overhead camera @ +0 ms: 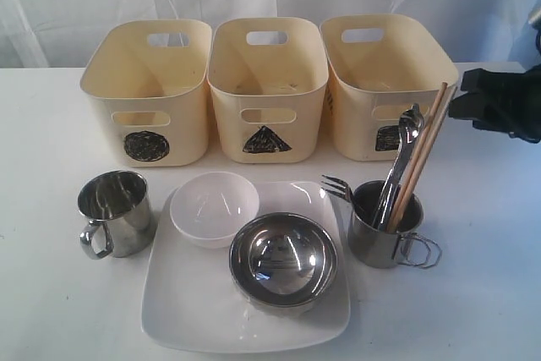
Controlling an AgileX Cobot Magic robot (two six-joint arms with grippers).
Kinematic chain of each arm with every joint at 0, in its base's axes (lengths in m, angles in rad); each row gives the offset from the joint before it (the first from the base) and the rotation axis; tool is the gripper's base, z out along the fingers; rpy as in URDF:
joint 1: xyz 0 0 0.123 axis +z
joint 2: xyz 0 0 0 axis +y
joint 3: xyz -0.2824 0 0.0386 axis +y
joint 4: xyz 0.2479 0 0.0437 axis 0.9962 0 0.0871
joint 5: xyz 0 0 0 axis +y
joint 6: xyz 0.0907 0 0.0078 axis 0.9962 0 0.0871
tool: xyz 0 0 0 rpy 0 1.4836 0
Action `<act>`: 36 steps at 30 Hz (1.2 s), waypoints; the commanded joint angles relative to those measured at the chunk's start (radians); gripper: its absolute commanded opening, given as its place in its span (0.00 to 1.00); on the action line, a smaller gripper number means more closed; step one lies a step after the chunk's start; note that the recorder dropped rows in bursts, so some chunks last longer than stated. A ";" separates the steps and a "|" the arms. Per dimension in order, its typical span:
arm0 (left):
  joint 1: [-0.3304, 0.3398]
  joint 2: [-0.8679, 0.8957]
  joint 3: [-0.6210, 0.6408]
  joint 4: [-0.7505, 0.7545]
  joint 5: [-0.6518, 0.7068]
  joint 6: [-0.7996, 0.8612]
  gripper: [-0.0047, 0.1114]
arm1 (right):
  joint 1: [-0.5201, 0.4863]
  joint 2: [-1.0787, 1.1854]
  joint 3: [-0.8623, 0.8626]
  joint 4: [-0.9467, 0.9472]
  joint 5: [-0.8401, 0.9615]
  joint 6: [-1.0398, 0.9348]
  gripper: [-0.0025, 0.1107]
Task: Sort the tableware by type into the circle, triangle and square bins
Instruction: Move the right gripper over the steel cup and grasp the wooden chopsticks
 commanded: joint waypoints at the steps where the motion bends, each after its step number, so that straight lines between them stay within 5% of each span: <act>1: 0.002 -0.004 0.004 -0.004 -0.004 -0.004 0.04 | -0.007 0.000 -0.009 0.057 0.009 -0.052 0.38; 36: 0.002 -0.004 0.004 -0.004 -0.004 -0.004 0.04 | -0.007 0.069 -0.009 0.280 0.050 -0.237 0.38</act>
